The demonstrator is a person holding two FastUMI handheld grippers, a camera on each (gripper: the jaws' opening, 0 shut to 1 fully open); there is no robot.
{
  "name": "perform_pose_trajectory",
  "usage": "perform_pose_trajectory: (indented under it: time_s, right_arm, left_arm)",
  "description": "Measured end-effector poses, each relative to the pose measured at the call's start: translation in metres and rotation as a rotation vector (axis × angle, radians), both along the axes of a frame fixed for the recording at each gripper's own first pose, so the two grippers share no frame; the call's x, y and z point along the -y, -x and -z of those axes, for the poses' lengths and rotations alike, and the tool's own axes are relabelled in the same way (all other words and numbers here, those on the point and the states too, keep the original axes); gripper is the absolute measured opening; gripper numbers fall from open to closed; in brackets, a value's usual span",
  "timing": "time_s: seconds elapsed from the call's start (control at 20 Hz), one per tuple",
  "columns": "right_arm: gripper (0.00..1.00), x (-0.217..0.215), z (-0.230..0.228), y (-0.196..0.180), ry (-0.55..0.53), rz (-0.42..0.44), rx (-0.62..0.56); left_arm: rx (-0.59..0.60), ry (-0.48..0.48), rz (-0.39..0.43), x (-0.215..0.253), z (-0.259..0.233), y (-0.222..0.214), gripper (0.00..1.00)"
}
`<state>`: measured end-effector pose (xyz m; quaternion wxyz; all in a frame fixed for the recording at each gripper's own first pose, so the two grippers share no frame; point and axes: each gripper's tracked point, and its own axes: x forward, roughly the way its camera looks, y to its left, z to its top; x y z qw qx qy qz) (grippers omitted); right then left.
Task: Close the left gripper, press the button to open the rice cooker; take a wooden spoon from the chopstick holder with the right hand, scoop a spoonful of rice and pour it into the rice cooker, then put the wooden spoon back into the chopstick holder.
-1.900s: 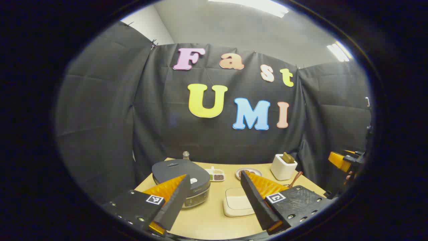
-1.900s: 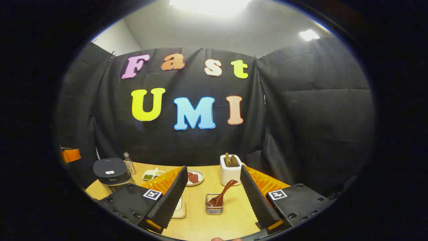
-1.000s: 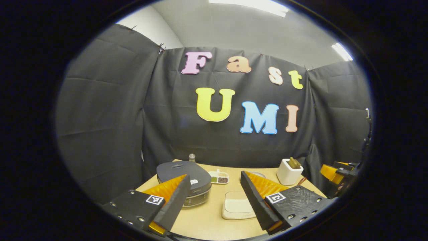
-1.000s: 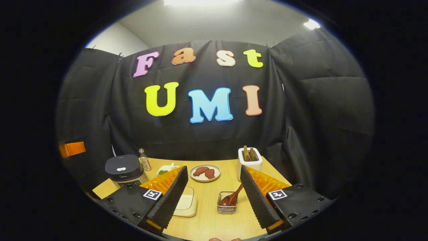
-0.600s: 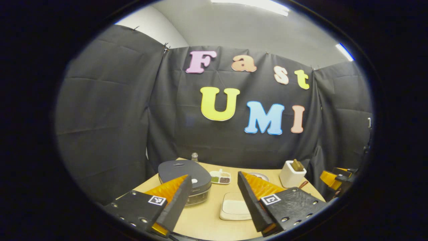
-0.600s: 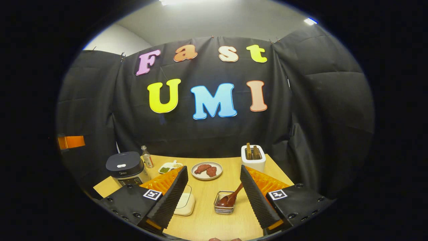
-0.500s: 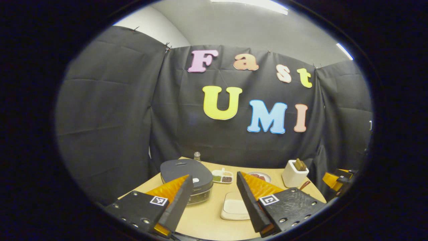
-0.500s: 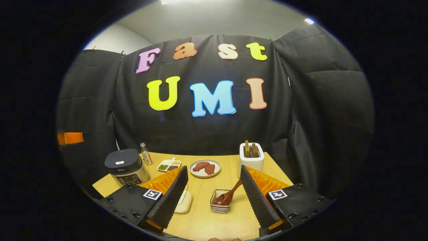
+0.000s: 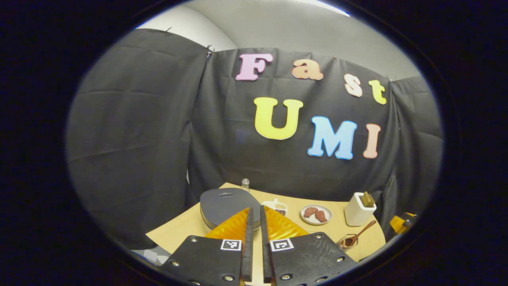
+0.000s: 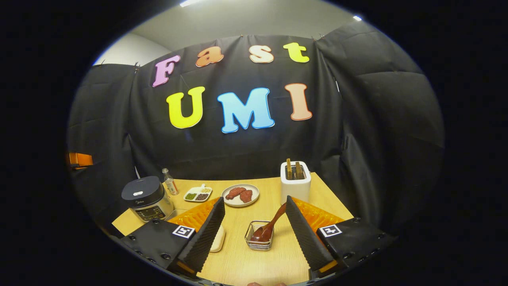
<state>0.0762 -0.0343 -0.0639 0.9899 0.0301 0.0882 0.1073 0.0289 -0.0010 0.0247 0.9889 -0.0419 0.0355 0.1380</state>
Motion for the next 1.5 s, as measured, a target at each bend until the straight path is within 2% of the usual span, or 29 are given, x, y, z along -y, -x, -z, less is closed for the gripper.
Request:
perform_pose_trajectory:
  time_s: [0.05,0.1,0.15,0.2,0.25,0.45,0.7,0.85,0.9,0.95,1.1,1.5]
  right_arm:
    - [0.98,0.0,0.001,-0.001,0.006,0.019,-0.005]
    - [0.98,0.0,0.001,-0.004,0.009,0.04,-0.004]
    - [0.98,-0.002,-0.001,-0.005,0.005,0.064,-0.002]
    - [0.98,-0.007,-0.002,-0.007,-0.005,0.086,-0.003]
    - [0.98,-0.014,-0.004,-0.008,-0.015,0.105,-0.004]
    - [0.98,-0.042,-0.008,-0.004,-0.001,0.16,0.015]
    - [0.98,-0.073,0.002,0.01,0.063,0.2,0.012]
    - [0.98,-0.087,0.007,0.016,0.069,0.236,0.008]
    - [0.93,-0.09,0.01,0.018,0.074,0.247,0.007]
    - [0.98,-0.092,0.012,0.02,0.081,0.261,0.006]
    - [0.98,-0.096,0.017,0.024,0.087,0.305,0.003]
    - [0.98,-0.084,0.022,0.035,0.082,0.431,-0.013]
  left_arm:
    - [-0.007,0.012,0.021,-0.005,0.0,-0.009,0.12]
    - [-0.003,0.008,0.02,-0.012,-0.006,-0.009,0.07]
    - [-0.002,0.0,0.006,-0.032,-0.006,-0.017,0.15]
    - [-0.015,0.021,0.042,-0.034,-0.002,-0.031,0.02]
    - [-0.022,0.041,0.064,-0.037,-0.001,-0.036,0.0]
    - [-0.071,0.077,0.151,-0.068,0.018,-0.061,0.0]
    - [-0.169,0.063,0.257,-0.099,0.05,-0.113,0.01]
    - [-0.248,0.092,0.328,-0.103,0.076,-0.144,0.01]
    - [-0.275,0.096,0.352,-0.102,0.087,-0.151,0.0]
    - [-0.301,0.091,0.372,-0.102,0.098,-0.159,0.0]
    - [-0.389,0.063,0.409,-0.106,0.129,-0.18,0.01]
    - [-0.509,0.1,0.509,-0.092,0.18,-0.217,0.0]
